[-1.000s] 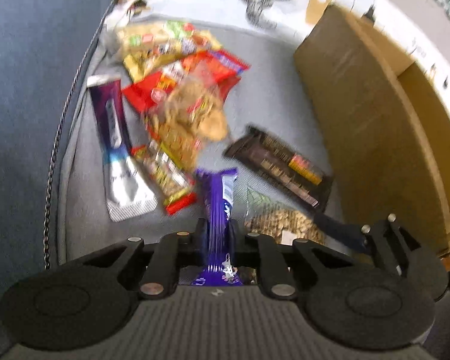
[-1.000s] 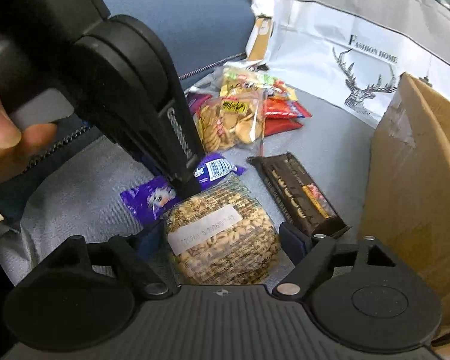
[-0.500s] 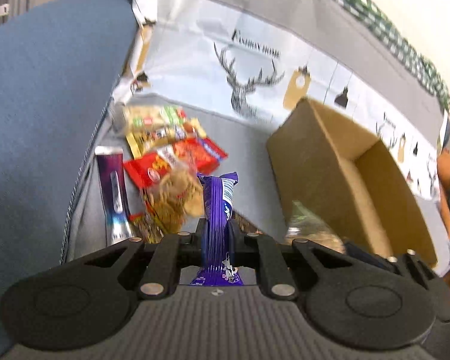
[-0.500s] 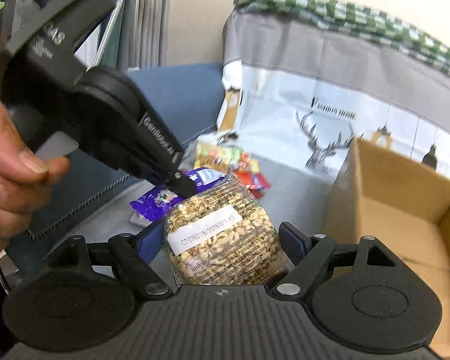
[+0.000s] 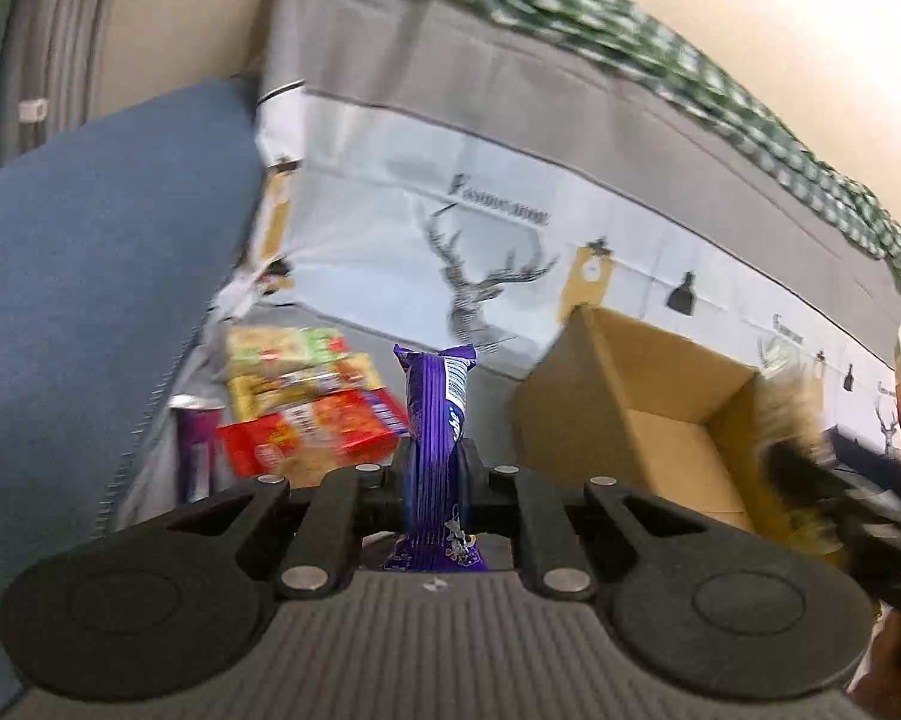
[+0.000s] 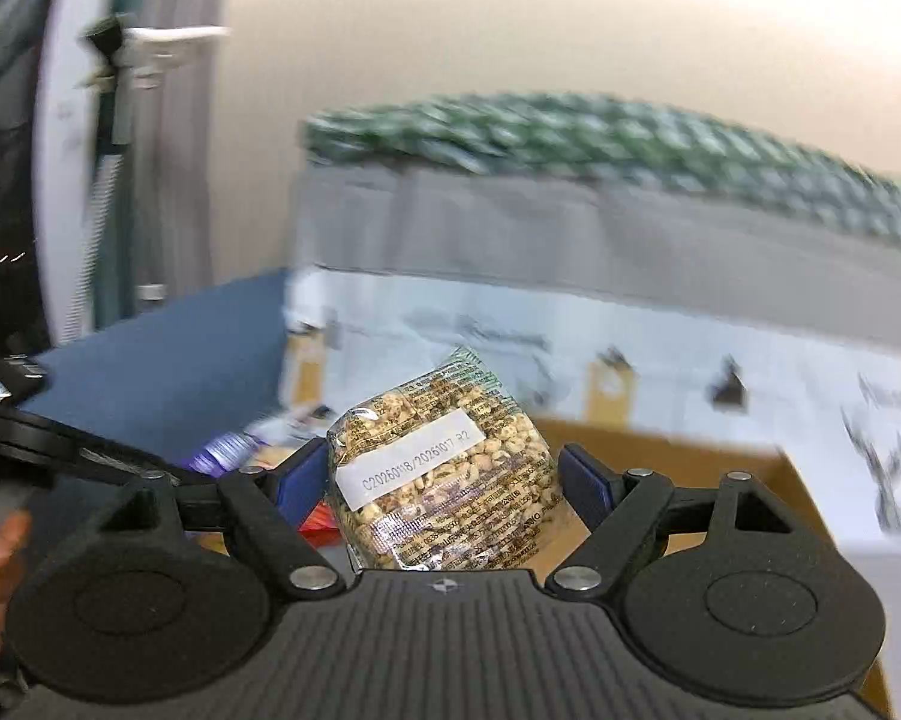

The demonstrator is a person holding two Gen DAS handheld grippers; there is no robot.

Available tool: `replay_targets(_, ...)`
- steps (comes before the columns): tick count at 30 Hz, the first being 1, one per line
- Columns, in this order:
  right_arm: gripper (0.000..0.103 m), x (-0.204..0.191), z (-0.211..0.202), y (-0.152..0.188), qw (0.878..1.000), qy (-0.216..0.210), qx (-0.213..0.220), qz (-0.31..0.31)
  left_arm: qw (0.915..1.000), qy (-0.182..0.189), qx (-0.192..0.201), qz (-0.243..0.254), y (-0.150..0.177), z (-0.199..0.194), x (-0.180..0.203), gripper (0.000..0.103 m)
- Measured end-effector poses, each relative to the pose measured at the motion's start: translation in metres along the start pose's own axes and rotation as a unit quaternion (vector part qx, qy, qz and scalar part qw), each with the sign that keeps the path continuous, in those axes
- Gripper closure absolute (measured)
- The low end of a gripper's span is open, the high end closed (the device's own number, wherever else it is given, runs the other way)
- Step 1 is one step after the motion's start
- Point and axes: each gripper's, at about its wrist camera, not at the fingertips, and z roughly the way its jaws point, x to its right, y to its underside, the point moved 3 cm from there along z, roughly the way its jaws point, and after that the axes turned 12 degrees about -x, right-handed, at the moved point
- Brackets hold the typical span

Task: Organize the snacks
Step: 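Carry the peanut bag into the box with right gripper while left holds purple bar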

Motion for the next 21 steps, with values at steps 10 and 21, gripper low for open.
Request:
replay_targets(10, 0.020, 0.059, 0.008, 0.014, 0.998, 0.041, -0.020, 0.048, 0.9981, 0.039, 0.030, 0.038, 0.018, 0.016, 0.080, 0.089)
replay_targets(21, 0.020, 0.102, 0.001, 0.042, 0.994, 0.083, -0.031, 0.060, 0.9935, 0.079, 0.031, 0.076, 0.024, 0.026, 0.115, 0.089)
